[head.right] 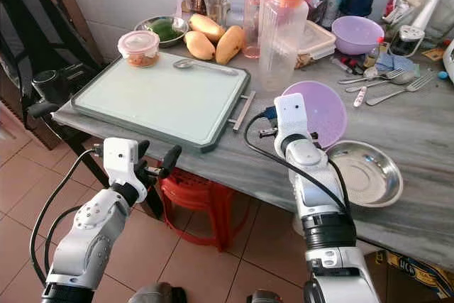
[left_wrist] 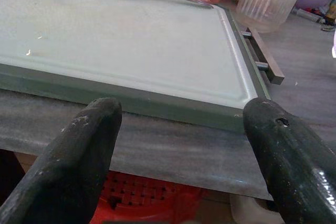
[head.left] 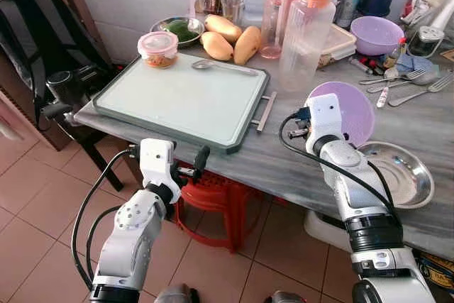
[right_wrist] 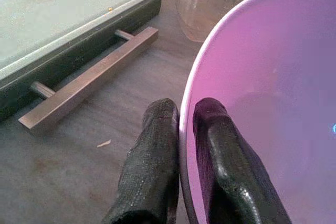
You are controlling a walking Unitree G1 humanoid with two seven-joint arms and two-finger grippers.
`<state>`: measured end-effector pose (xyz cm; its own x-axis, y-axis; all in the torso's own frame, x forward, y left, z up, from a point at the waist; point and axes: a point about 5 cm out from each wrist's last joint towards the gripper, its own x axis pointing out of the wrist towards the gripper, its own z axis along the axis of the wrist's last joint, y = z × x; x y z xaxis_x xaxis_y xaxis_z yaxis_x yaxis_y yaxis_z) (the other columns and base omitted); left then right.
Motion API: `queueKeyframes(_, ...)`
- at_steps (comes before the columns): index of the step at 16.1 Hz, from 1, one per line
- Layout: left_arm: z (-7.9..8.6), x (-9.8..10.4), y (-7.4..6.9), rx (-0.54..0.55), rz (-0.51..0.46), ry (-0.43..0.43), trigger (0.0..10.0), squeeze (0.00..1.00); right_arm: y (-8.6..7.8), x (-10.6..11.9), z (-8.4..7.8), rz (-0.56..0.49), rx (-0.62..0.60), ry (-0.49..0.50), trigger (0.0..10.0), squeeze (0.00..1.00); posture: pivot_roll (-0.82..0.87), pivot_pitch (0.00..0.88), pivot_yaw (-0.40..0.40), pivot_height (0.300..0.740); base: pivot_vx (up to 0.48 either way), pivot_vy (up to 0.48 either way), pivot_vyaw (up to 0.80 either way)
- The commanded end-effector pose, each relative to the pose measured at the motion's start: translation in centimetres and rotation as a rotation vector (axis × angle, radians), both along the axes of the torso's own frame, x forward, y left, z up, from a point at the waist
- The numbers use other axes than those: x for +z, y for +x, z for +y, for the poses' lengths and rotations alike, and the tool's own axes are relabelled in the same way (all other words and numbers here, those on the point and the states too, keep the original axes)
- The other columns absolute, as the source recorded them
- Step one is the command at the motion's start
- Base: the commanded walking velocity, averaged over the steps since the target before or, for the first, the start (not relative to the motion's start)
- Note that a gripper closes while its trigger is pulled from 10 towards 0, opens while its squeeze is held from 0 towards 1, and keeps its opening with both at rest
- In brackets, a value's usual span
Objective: Setting the table
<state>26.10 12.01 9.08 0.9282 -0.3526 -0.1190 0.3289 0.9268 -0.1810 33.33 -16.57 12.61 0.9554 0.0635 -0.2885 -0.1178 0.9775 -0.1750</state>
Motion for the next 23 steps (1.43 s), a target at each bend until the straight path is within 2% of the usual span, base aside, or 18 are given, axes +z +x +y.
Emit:
queueKeyframes(1,0.0,0.5,0.1,-0.012,-0.018,0.009,10.0,0.00,0.0,0.4,-0.2,-0.010,-0.013,0.012,10.0,1.00,0.01,0.000,0.059,0.740,0.000,0.000,0.00)
queueKeyframes(7,-0.3,0.2,0.0,-0.030,0.004,0.016,10.0,0.00,-0.1,0.4,-0.5,-0.001,-0.019,0.000,10.0,1.00,0.01,0.000,0.055,0.740,0.000,0.000,0.00)
queueKeyframes(12,-0.3,1.2,-0.1,-0.111,-0.098,0.066,10.0,0.00,0.0,0.6,-1.6,-0.011,-0.057,-0.032,10.0,1.00,0.00,0.000,0.052,0.740,0.000,0.000,0.00)
queueKeyframes(16,-0.4,1.0,-0.1,-0.133,-0.093,0.058,10.0,0.00,0.3,1.3,-2.0,-0.025,-0.071,-0.036,10.0,1.00,0.00,0.000,0.052,0.740,0.000,0.000,0.00)
queueKeyframes(22,-0.8,0.5,-0.1,-0.187,-0.083,0.097,10.0,0.00,0.6,2.6,-2.4,-0.056,-0.079,-0.036,10.0,1.00,-0.02,0.000,0.055,0.740,0.000,0.000,0.00)
queueKeyframes(23,-0.8,0.4,-0.1,-0.194,-0.081,0.109,10.0,0.00,0.6,2.7,-2.4,-0.061,-0.078,-0.034,10.0,0.96,-0.02,0.000,0.056,0.740,0.000,0.000,0.00)
